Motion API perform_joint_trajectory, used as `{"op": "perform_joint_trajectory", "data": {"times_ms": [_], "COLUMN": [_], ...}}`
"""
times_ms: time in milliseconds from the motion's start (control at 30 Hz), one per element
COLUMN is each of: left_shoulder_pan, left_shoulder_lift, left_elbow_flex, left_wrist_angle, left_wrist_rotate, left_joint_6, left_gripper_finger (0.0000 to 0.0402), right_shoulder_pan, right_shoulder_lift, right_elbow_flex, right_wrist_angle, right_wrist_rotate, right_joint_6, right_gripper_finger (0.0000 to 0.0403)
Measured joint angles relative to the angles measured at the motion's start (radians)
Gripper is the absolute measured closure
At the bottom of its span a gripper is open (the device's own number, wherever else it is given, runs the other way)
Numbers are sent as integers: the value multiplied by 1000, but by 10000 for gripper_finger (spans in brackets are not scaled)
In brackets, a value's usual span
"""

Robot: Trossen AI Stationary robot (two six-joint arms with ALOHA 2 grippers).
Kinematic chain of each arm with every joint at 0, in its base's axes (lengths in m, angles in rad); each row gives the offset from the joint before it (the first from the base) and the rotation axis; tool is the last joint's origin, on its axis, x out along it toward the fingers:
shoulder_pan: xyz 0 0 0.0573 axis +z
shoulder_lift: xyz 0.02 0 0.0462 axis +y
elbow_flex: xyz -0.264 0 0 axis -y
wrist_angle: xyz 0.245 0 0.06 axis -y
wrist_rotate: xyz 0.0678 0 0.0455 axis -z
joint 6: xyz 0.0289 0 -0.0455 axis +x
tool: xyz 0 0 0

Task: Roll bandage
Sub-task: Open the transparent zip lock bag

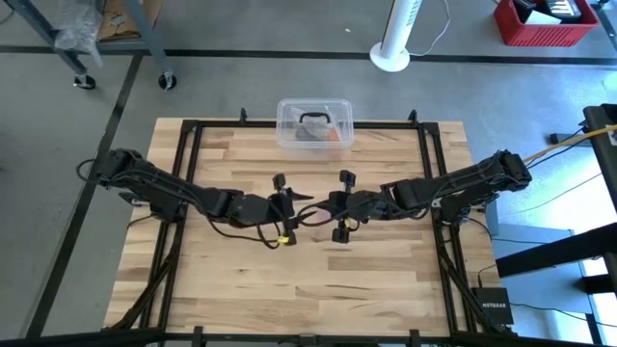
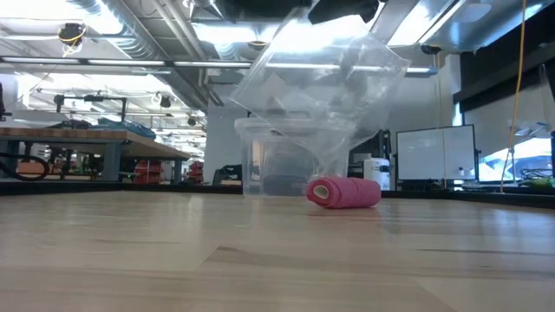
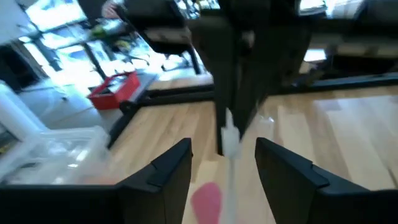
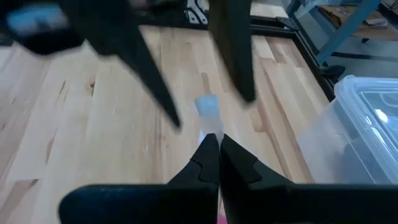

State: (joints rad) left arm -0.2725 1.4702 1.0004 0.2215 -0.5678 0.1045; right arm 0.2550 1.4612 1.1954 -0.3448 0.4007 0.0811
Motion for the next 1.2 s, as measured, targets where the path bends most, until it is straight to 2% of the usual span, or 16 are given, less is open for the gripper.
{"op": "perform_joint_trajectory", "data": {"times_ms": [467,933,1200], "left_shoulder_pan": [12,11,14], "left_shoulder_lift": [11,11,11], "left_elbow_flex": [0,0,0], "left_wrist_angle": [50,43,1], "left_wrist_rotate": [26,25,26], "left_joint_6": [0,16,19], "left_gripper_finger": [235,356,379], "right_shoulder_pan": [0,0,0], "right_shoulder_lift": [0,0,2], "right_elbow_flex": [0,0,-2], "right_wrist_angle": [-4,-5,-4], "right_wrist_rotate": [0,0,-2], "right_joint_6": [-7,-8,-12], "right_gripper_finger": [402,402,402]}}
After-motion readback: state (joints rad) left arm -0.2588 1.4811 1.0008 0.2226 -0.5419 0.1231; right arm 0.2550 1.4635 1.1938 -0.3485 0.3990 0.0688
